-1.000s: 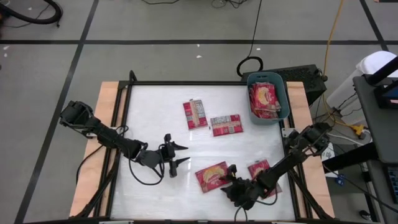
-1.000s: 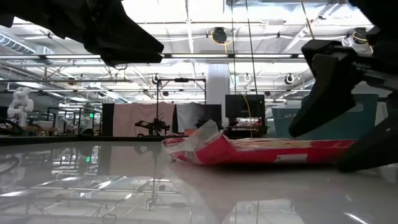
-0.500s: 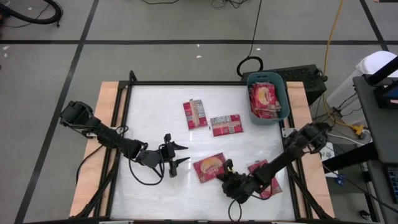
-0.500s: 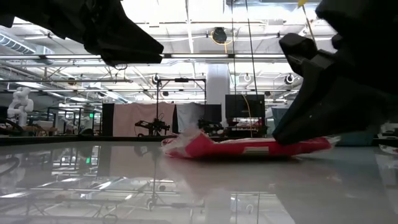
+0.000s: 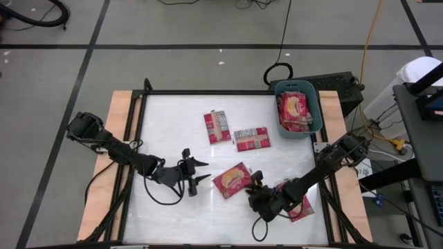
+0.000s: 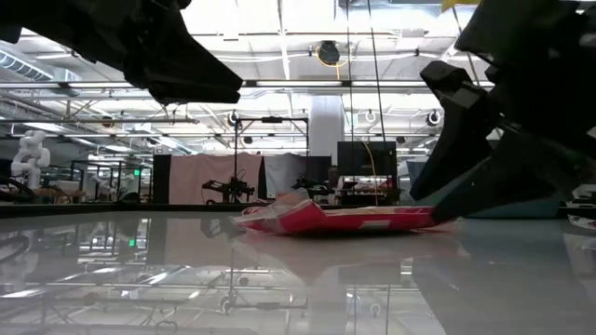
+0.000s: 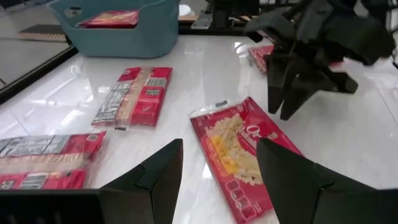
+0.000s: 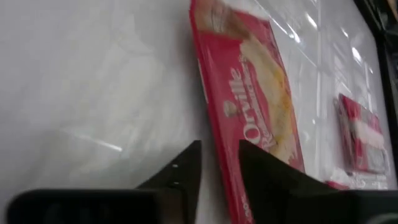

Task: Sort popcorn bags into baskets
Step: Put the red popcorn bag into the blue bin

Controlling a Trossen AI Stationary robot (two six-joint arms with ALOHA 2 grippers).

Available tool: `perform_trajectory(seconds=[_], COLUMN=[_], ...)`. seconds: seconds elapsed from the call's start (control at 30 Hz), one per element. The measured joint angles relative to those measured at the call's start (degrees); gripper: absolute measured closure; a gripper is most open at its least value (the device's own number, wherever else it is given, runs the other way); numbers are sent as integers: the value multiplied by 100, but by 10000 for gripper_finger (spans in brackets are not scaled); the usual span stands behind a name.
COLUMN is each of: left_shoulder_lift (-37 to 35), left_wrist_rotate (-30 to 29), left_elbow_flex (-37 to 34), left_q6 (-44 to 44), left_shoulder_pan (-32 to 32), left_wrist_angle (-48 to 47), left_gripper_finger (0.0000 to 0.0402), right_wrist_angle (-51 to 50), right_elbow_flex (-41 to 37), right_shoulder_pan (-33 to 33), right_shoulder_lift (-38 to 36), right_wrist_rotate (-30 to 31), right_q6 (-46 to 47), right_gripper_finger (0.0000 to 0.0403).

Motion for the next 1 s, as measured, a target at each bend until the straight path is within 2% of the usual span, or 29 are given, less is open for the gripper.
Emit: perform_trajectory(seconds=[0.13, 0.2, 0.27, 0.4, 0.63, 0.9, 1.0], left_shoulder_lift=[235, 545, 1018, 1949, 2929, 3023, 3007], left_wrist_rotate=[-6, 186, 410, 466, 799, 1209, 1211], left_elbow_flex=[4, 12, 217, 850, 1583, 1613, 1611], left_q6=[16, 295, 400, 407, -323, -547, -552], left_shoulder_pan=[206, 327, 477, 731, 1080, 1194, 1169], left_wrist_angle=[600, 1056, 1313, 1005, -156, -180, -202], left_gripper_finger=[195, 195, 195, 195, 195, 195, 195], right_wrist_angle=[-3, 17, 51, 376, 876, 904, 931], right_elbow_flex=[-38, -86, -128, -279, -402, -407, -411], right_shoulder_pan=[-104, -181, -266, -384, -465, -686, -697], right_shoulder_lift=[0, 0, 0, 0, -2, -21, -43], right_wrist_rotate=[-9, -66, -115, -123, -106, -182, -172], right_q6=[37, 19, 63, -64, -683, -1053, -1363], right_gripper_finger=[241, 224, 215, 216, 266, 382, 392])
